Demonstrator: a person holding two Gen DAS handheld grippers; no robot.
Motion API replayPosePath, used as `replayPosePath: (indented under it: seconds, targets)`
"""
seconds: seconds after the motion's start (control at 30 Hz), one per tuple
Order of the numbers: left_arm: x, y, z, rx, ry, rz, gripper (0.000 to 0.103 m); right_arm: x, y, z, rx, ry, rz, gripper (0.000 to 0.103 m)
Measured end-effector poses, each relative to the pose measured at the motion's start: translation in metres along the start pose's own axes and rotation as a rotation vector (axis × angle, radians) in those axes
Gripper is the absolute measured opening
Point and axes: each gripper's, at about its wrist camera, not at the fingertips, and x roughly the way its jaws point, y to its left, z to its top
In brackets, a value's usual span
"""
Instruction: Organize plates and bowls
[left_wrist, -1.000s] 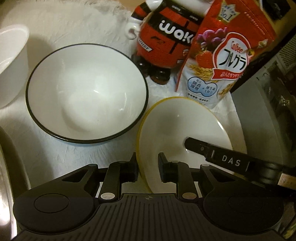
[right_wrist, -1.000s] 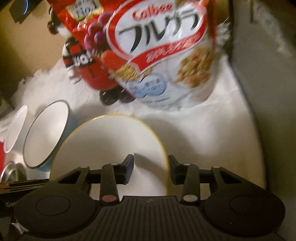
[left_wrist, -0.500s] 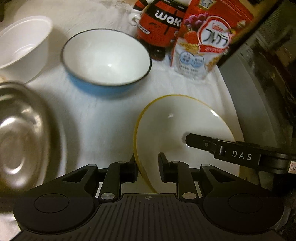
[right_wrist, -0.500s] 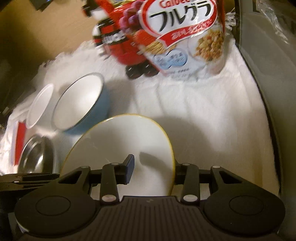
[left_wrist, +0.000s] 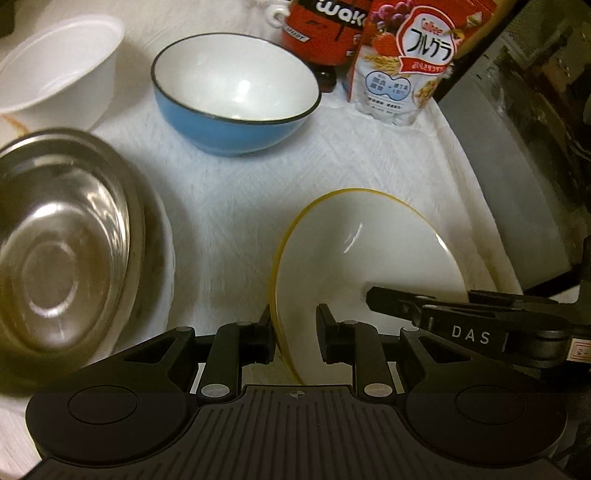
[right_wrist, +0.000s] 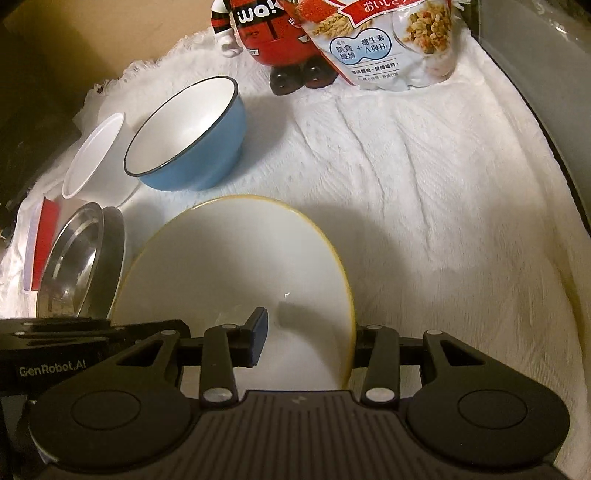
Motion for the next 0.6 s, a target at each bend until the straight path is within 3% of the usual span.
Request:
replayPosePath:
  seconds: [0.3,0.6]
  targets:
    - [-0.001,-0.004,0.000,0.055,0.015,0.000,0.024,0.000,0.002,-0.003,0.006,-0.016,-0.029,0.041]
    - [-0.014,0.002,-0.001,0.044,-0.013,-0.017,0.024,-0.007,0.006,-0.003,-0.035,-0.050,-0.069,0.041]
